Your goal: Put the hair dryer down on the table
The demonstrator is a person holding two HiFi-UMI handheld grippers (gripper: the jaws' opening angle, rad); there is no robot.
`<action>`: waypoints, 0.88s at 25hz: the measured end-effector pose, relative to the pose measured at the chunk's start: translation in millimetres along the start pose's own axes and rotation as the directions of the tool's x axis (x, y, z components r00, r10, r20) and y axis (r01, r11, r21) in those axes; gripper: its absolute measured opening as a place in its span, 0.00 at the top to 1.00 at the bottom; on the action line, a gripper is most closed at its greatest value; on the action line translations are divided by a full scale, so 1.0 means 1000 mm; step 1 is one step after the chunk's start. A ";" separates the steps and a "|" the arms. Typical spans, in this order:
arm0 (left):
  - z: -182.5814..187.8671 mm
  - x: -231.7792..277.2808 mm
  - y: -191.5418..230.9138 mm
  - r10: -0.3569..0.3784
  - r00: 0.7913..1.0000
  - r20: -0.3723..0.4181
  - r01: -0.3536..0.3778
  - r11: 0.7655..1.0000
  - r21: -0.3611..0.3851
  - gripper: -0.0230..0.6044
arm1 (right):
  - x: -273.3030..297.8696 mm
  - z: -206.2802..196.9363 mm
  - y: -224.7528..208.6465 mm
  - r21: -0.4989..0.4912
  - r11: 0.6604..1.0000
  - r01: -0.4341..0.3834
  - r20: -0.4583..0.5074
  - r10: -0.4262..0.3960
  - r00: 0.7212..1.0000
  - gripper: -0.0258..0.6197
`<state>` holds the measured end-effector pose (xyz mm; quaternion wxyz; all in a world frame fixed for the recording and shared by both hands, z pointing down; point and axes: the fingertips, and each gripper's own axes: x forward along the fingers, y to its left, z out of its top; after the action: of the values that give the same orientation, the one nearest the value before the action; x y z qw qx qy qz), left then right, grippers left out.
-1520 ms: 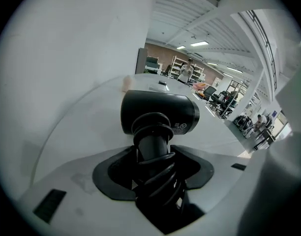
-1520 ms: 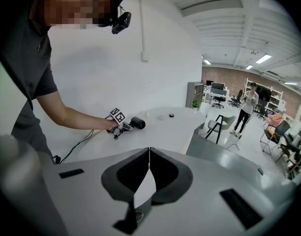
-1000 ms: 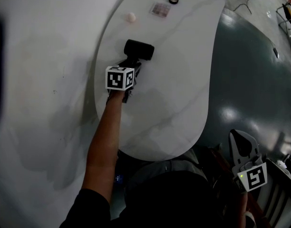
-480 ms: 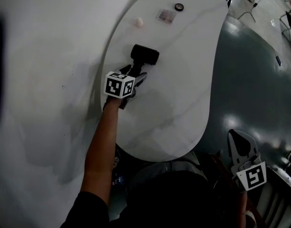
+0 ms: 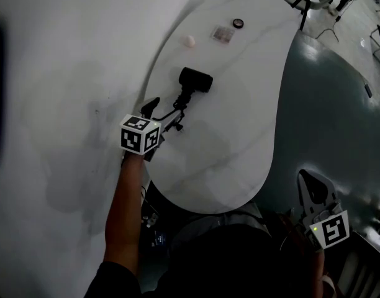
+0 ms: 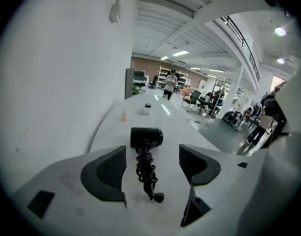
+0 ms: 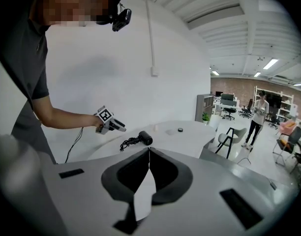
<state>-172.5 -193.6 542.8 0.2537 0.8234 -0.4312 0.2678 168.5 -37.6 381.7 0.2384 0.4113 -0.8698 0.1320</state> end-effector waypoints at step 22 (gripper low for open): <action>0.111 -0.236 -0.216 -0.140 0.830 0.539 -0.016 0.962 0.274 0.86 | -0.045 0.043 0.020 -0.108 0.976 -0.190 0.136 0.204 0.969 0.95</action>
<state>-79.3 -22.3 265.7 0.0136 0.9055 -0.4190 0.0651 164.3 -14.3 321.1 0.1787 0.3198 -0.9267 0.0835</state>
